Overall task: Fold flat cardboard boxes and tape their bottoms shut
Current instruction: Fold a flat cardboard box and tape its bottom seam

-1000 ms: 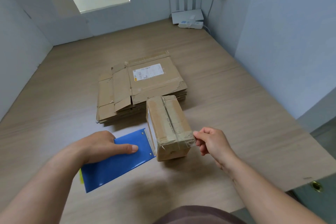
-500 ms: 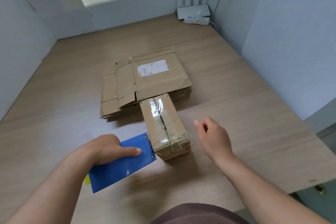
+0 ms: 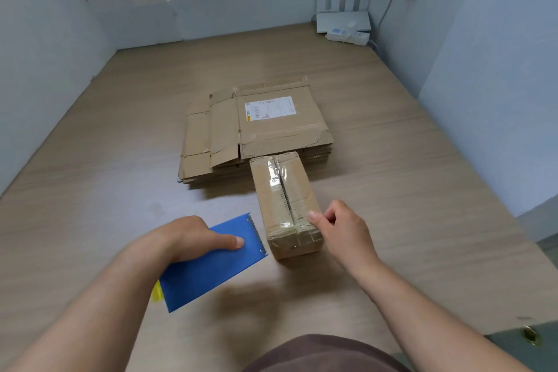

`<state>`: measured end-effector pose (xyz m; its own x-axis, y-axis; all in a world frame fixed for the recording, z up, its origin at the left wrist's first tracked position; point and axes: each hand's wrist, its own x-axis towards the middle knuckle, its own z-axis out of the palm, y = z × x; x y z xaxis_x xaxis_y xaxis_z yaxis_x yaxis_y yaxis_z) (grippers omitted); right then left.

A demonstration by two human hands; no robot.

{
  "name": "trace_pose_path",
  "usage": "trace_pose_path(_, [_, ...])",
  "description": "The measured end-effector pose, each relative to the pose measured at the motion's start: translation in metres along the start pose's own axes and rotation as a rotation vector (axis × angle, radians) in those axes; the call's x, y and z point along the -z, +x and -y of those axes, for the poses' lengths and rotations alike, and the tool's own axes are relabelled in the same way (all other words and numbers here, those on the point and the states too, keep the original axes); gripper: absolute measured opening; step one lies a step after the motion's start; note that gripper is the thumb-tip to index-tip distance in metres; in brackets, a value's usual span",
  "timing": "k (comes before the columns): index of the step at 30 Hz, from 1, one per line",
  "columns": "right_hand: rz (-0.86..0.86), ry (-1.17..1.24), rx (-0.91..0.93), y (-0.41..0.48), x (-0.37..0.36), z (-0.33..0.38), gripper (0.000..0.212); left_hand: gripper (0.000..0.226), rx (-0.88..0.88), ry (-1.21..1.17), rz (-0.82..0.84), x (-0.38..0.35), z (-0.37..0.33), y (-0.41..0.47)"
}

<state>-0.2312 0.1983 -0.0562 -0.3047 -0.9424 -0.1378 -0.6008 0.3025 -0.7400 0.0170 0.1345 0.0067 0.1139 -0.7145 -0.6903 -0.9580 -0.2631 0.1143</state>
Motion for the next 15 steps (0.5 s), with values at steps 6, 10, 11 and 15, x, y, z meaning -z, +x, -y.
trace_pose_path(6, [-0.004, 0.01, -0.007, 0.004, 0.003, -0.001, 0.038, 0.044, 0.013, 0.517, -0.318, -0.034, 0.0, 0.008])
trace_pose_path(10, [0.03, 0.008, -0.035, 0.007, 0.002, -0.003, 0.035, 0.044, 0.048, 0.247, -0.309, -0.048, 0.02, 0.017])
trace_pose_path(11, [0.038, 0.014, -0.032, 0.008, 0.001, -0.003, 0.03, 0.044, 0.039, 0.209, -0.337, -0.054, 0.021, 0.019])
trace_pose_path(15, [0.12, 0.07, -0.003, 0.01, 0.0, 0.0, 0.04, 0.05, 0.028, 0.084, -0.37, -0.079, 0.03, 0.025])
